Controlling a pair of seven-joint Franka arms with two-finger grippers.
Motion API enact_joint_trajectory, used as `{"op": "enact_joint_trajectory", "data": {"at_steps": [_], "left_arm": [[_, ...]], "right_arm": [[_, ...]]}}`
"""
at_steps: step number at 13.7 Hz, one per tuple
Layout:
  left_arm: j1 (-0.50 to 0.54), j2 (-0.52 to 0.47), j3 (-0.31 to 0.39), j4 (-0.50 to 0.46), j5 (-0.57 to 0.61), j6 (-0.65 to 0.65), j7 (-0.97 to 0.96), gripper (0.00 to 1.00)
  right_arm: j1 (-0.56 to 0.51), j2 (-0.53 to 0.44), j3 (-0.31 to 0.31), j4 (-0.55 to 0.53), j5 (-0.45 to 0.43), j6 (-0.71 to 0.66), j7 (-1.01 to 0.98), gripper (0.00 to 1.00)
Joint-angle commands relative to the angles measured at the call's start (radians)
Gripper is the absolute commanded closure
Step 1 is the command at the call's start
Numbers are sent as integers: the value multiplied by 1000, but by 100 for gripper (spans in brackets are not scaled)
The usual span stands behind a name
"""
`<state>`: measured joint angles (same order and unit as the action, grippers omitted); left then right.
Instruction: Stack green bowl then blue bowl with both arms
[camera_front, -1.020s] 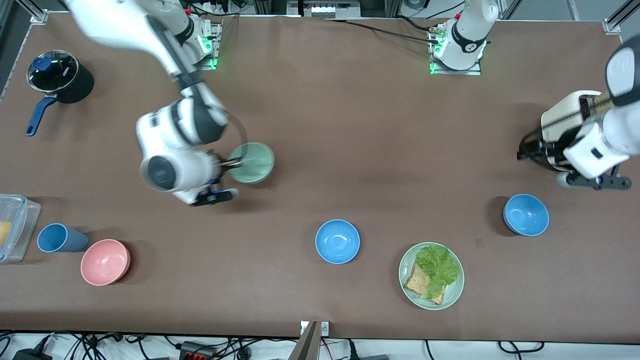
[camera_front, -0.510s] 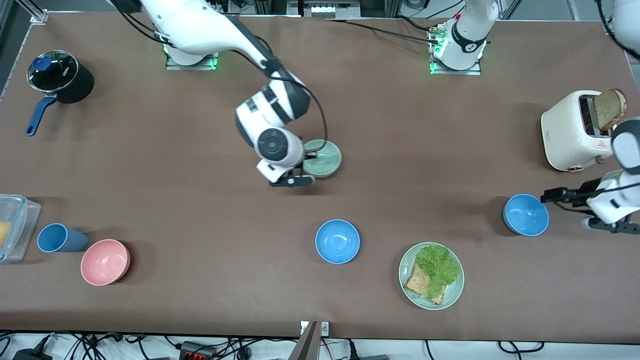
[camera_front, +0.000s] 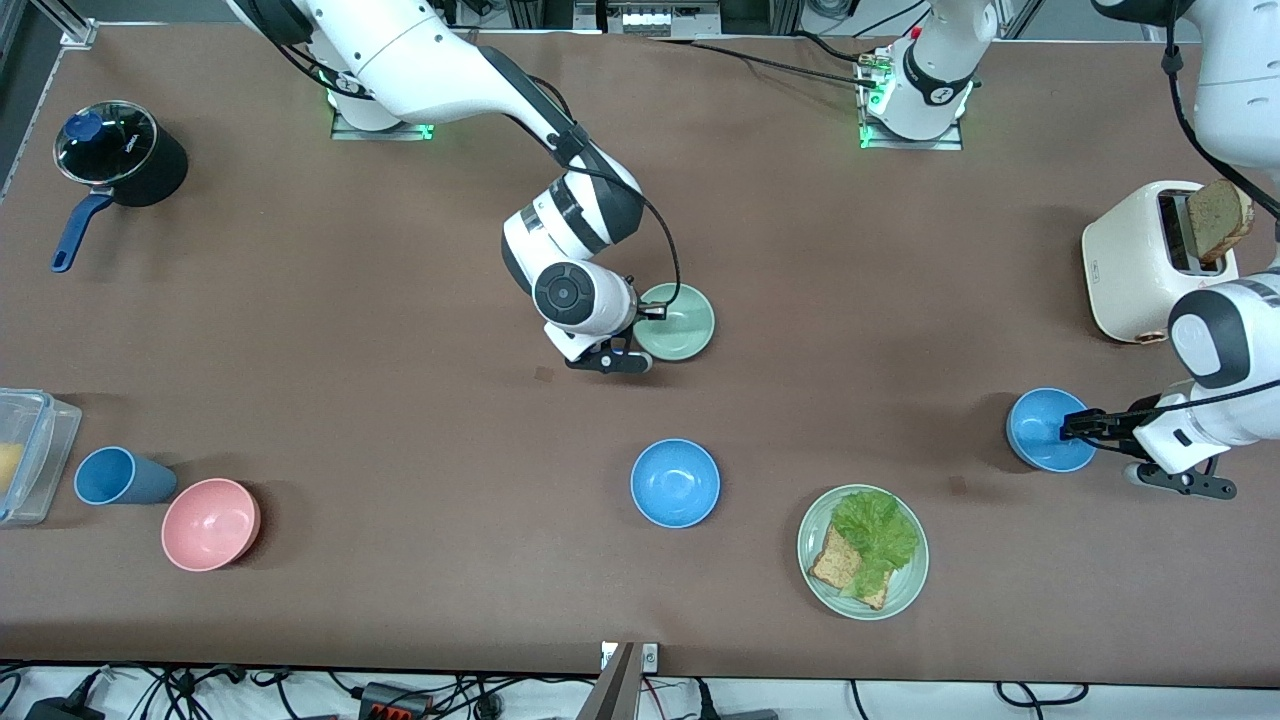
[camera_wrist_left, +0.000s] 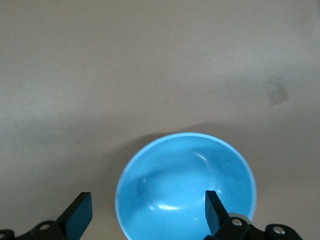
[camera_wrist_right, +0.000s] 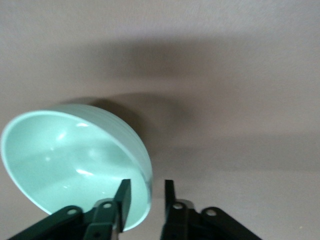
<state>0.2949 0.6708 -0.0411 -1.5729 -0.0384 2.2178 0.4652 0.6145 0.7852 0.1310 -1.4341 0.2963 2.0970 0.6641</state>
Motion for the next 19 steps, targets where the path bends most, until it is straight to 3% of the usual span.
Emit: {"op": "enact_joint_trajectory", "data": {"at_steps": [1,3,5,7,9,11,16,18,19], "left_arm": [[15,41,-3,33,-3,32,73,5],[29,58,-5,33,-5,51,90,12],[35,67,-3,33,-3,51,92,26],[33,67,-5,33,-5,53,90,35],[36,67,-5,31,-11,51,82,38],[36,67,-5,28,-14,51,73,48],[52,67,-6,24,-21,49,55,90],[52,67,-5,24,-44,49,53,99],[52,67,-5,24,-50,49,52,99]], "right_arm": [[-33,-110,-17,9,6,-117,46,0],[-48,-180,-88,71,-9,-248,46,0],[-55,-208,-172,153,-38,-366,37,0],[-53,-216,-256,228,-113,-460,32,0],[-56,-250,-321,251,-155,-480,-10,0],[-90,-296,-364,251,-149,-483,-75,0],[-205,-340,-369,251,-146,-534,-109,0],[-274,-377,-355,245,-144,-531,-210,0],[-323,-383,-343,244,-143,-531,-254,0]]}}
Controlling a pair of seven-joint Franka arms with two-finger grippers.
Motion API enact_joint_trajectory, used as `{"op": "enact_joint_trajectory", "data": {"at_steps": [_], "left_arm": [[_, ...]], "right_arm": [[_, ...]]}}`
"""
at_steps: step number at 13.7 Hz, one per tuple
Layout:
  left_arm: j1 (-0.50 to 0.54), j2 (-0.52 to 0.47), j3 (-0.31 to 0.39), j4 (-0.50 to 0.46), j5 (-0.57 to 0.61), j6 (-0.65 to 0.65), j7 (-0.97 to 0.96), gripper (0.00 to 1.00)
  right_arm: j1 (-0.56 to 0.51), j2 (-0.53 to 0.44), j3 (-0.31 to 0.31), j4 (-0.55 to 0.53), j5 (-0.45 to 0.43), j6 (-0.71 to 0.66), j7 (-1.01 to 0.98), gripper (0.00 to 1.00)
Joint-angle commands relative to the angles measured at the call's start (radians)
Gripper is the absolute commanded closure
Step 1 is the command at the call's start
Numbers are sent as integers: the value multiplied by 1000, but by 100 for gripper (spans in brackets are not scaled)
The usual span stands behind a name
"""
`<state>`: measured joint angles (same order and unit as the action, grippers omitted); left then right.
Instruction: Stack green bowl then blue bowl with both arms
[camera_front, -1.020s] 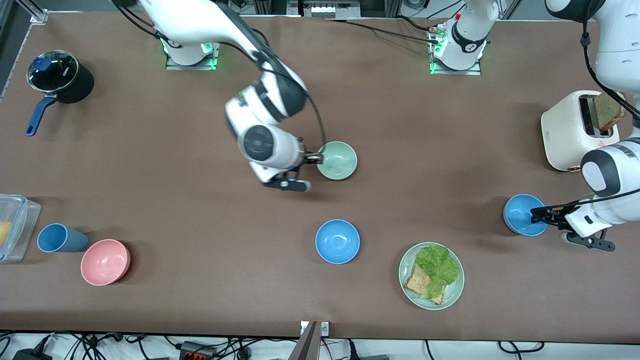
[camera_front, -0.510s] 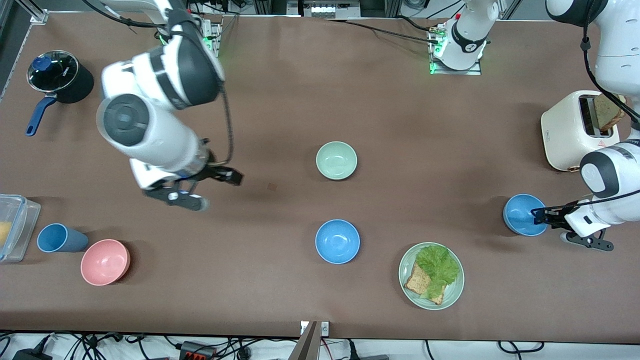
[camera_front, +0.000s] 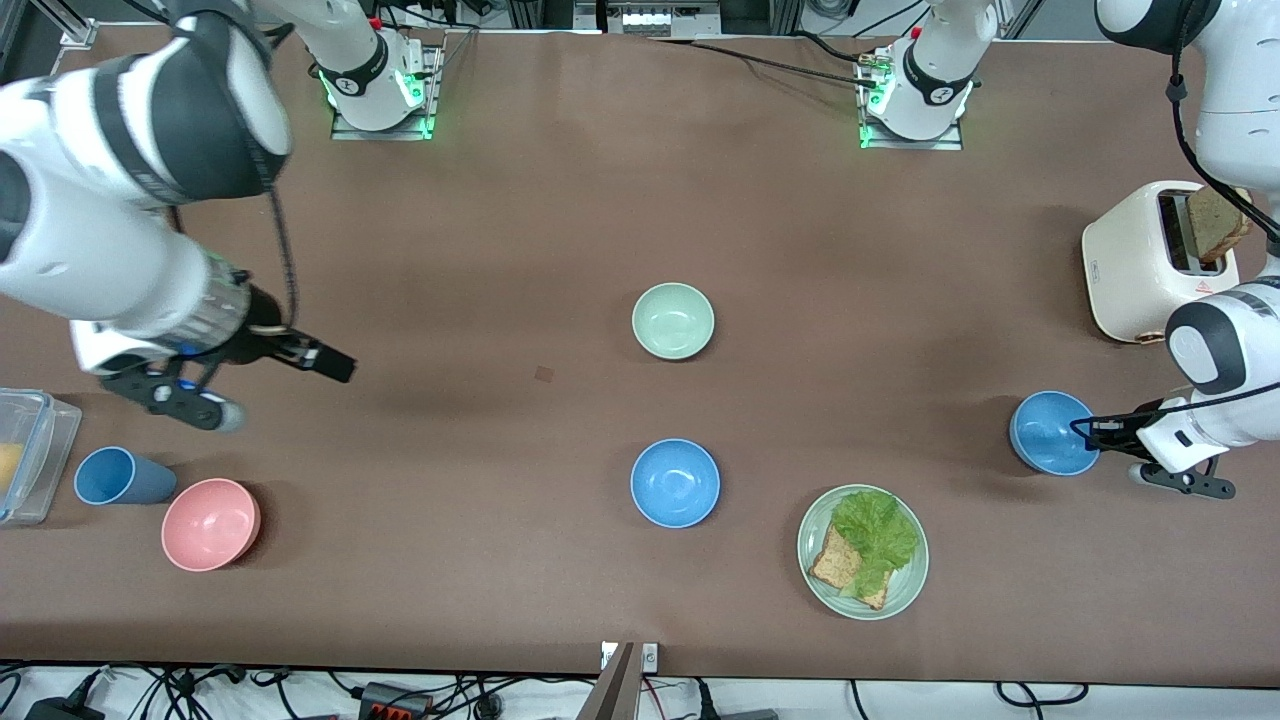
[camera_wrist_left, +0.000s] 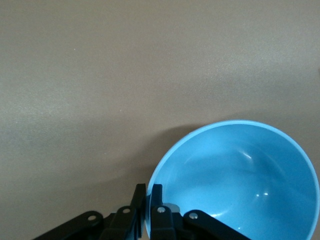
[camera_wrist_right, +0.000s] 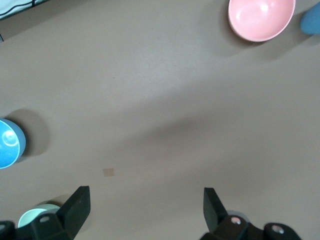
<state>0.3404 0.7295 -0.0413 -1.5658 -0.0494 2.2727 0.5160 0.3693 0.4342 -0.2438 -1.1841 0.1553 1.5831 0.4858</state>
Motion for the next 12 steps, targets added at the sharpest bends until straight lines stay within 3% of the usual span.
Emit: {"op": "enact_joint_trajectory", "data": {"at_steps": [1,7,10,11,12], "left_arm": [[6,8,-5,17,-40,-5,1,99],[6,-4,-22,24,-40,-25,4,99],[-6,-53,-44,32,-33,-94,15,99],[-8,-64,-61,49,-35,-125,12,99],[-6,-70,-80,72,-38,-168,10,99]], "right_arm": [[-114,-49,38,-6,-3,-17,-137,0],[-266,-129,46,-51,-13,-25,-444,0],[-291,-175,47,-83,-23,-22,-467,0],[-302,-184,69,-87,-43,-22,-467,0],[-363,-189,139,-89,-74,-17,-466,0]]}}
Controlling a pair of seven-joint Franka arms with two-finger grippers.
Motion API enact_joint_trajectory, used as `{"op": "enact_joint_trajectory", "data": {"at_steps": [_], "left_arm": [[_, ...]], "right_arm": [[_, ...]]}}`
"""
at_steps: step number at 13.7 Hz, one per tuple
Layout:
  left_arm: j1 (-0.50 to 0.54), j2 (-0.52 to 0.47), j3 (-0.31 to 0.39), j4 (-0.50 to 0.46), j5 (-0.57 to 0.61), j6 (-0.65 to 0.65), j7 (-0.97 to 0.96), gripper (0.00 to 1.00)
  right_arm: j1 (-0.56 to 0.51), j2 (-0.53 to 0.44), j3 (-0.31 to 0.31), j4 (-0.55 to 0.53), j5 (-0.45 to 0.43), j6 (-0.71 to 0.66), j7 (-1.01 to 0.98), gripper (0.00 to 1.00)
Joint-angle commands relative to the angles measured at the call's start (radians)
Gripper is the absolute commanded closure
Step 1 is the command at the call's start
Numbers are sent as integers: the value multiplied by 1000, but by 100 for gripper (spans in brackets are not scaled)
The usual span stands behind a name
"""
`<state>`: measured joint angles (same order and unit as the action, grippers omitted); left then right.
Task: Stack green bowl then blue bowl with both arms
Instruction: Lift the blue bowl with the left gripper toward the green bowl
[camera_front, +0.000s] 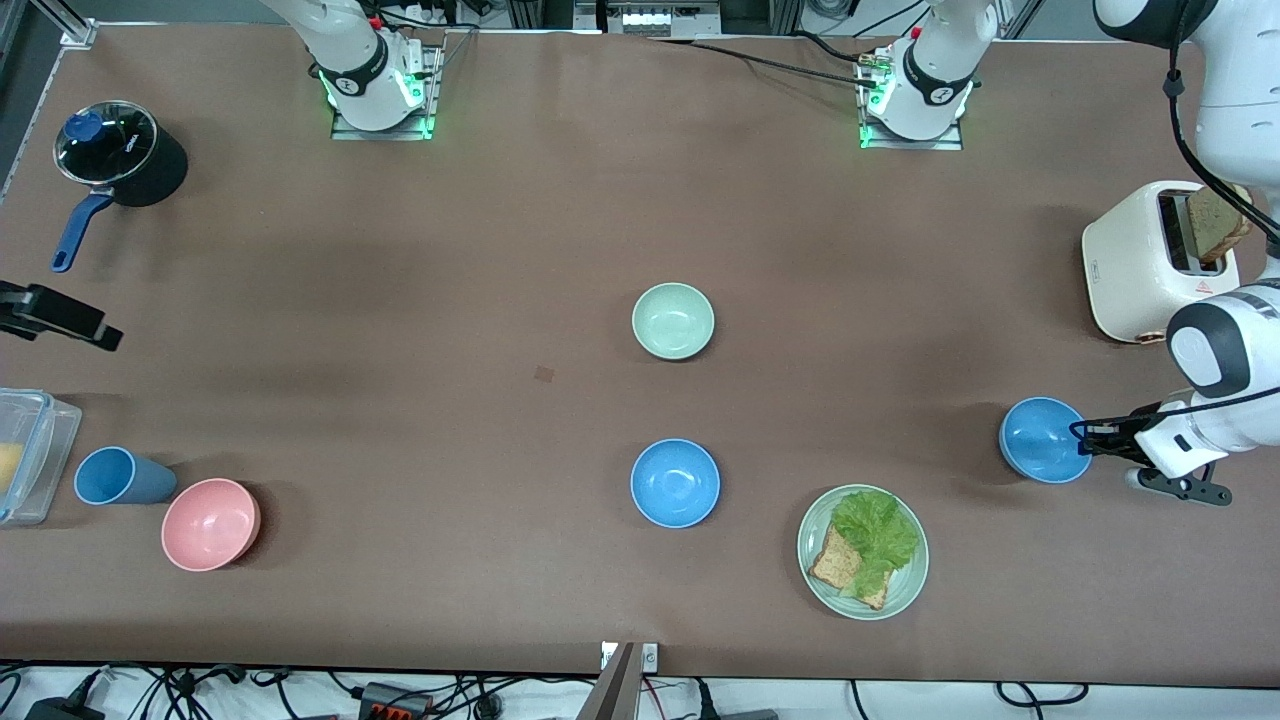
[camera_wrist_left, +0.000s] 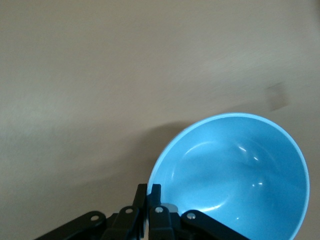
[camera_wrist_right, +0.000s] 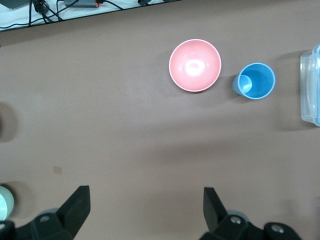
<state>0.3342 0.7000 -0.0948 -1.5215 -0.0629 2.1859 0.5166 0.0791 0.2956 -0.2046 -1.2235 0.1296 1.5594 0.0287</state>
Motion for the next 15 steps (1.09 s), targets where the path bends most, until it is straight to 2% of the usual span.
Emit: {"op": "enact_joint_trajectory", "data": {"at_steps": [1,2,6,9,13,15], "left_arm": [[3,-56,-43,44,-25,-118,11,99],[2,-66,-58,53,-25,-141,14,99],[-3,-116,-178,57,-25,-167,-16,99],[-30,-117,-276,57,-8,-179,-180,99],[-189,-116,-264,82,-5,-234,-377,99],[-262,-68,-261,186,119,-328,-417,99]], "right_arm": [[-140,-65,202,-62,-85,7,-3,0],[-166,-75,247,-76,-114,7,6,0],[-162,-89,229,-94,-119,7,-9,0],[-145,-104,200,-114,-119,-2,-9,0],[-143,-165,202,-214,-128,13,-7,0],[-145,-220,202,-305,-128,45,-7,0]]}}
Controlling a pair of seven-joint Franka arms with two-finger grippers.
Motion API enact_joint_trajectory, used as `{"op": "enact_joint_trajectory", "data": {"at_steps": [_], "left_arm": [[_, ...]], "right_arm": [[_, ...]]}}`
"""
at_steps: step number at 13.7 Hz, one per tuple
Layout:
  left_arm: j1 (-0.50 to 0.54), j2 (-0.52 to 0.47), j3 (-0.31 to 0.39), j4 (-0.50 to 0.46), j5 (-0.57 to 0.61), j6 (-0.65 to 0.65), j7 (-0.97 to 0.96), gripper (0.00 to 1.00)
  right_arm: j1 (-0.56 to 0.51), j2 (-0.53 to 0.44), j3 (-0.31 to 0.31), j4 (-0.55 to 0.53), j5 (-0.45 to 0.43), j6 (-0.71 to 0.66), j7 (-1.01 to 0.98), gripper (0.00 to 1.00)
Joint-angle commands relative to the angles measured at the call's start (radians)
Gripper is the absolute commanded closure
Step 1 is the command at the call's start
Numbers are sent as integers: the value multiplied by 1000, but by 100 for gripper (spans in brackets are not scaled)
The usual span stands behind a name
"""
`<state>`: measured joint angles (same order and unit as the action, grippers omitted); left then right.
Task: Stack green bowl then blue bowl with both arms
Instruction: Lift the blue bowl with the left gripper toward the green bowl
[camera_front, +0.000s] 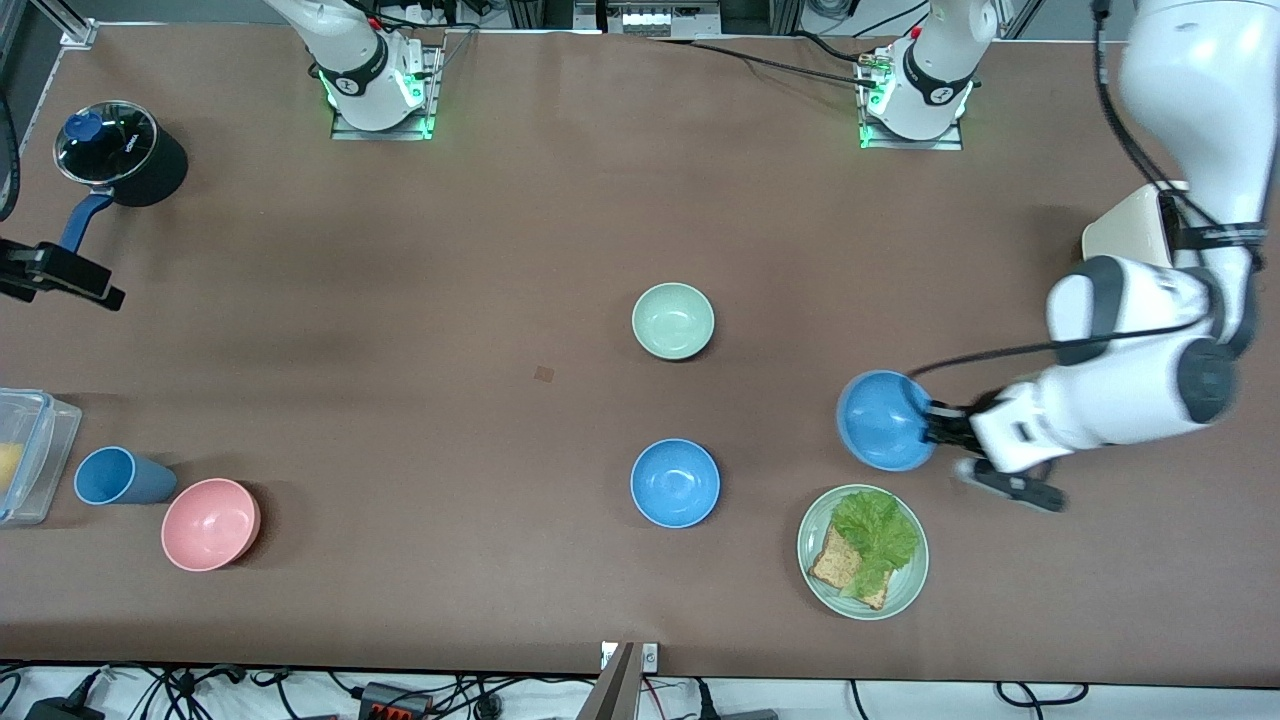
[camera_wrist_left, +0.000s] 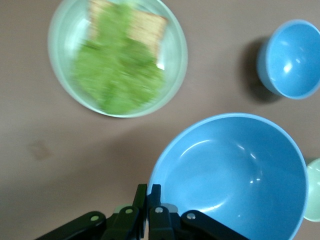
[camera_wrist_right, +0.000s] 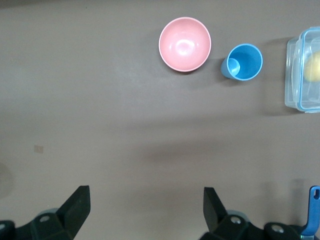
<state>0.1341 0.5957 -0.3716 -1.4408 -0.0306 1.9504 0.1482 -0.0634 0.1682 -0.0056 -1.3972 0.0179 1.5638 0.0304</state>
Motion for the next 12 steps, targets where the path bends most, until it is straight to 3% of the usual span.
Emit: {"op": "enact_joint_trajectory", "data": {"at_steps": [1,5,10,12], "left_arm": [[-86,55,14,143,131,-134,-68,99],[-212,61,19,166,166,-228,-261,99],[-361,96,13,157,140,-216,-589,100],[-378,102,13,136,86,-119,-651,100]], "right_arm": [[-3,-120,3,-182,-18,62,-10,0],[-3,-213,7,-345,-41,148,-12,0],[4,-193,10,-283,-39,131,-21,0],[8,-191,10,-264,-39,98,-20,0]]}}
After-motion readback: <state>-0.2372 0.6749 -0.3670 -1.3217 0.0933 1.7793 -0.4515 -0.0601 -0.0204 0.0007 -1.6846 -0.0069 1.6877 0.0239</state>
